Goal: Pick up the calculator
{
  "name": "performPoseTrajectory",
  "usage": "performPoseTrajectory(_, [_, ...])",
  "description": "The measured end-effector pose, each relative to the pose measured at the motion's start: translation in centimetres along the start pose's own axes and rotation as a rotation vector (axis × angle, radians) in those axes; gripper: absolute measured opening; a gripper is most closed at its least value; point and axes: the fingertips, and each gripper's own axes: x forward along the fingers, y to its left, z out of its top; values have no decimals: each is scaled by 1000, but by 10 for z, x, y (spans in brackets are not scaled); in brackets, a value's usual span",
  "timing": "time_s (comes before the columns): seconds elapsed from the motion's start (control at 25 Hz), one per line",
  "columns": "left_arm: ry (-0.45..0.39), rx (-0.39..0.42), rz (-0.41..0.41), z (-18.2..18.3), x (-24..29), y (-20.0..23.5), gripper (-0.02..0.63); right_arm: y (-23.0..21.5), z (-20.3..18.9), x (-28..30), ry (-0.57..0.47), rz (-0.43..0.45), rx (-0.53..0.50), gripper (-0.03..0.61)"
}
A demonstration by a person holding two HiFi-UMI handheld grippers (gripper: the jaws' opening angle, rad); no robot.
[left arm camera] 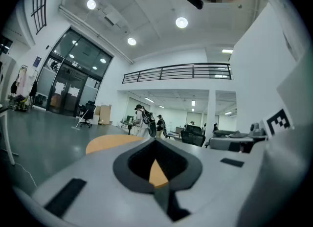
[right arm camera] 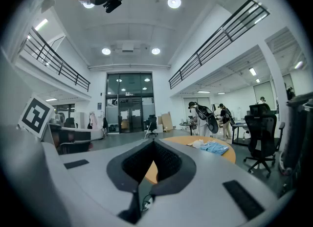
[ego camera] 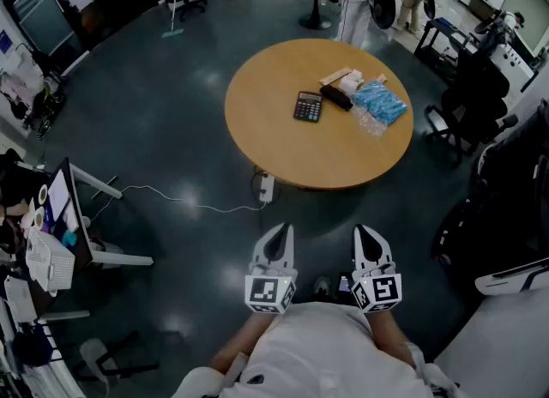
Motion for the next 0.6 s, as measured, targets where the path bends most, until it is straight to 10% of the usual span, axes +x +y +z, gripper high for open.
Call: performPoseTrajectory(0.6, [9,-30,37,-9,10,-14,6,-27,-1,-8,4,-10,0,15])
